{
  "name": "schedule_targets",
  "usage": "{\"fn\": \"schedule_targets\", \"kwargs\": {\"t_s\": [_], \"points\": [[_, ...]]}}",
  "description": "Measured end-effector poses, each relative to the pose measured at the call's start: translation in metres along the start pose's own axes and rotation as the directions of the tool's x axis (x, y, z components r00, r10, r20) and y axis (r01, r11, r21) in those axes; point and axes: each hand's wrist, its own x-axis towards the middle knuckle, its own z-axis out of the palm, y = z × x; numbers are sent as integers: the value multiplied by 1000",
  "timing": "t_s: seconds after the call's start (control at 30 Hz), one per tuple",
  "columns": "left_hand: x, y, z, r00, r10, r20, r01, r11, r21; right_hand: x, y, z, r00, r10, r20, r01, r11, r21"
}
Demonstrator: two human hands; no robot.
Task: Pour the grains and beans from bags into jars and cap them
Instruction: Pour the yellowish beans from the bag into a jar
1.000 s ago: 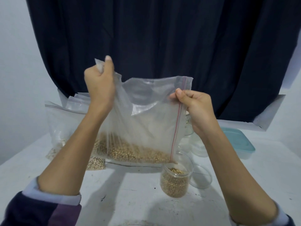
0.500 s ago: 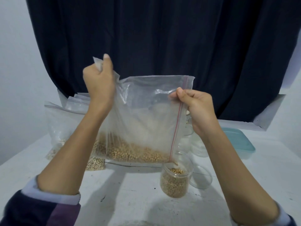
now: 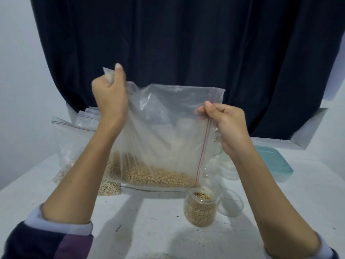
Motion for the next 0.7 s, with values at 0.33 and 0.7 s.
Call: {"fn": "schedule_targets", "kwargs": {"t_s": [0.33, 0.7], "points": [[0, 1, -1, 1000, -9, -25, 9, 1000, 18, -1, 0, -3, 1000, -3, 2, 3, 1000, -9], [-5, 0, -3, 998, -3, -57, 4, 1000, 25, -6, 1, -4, 999, 23, -33, -23, 1000, -5]]}}
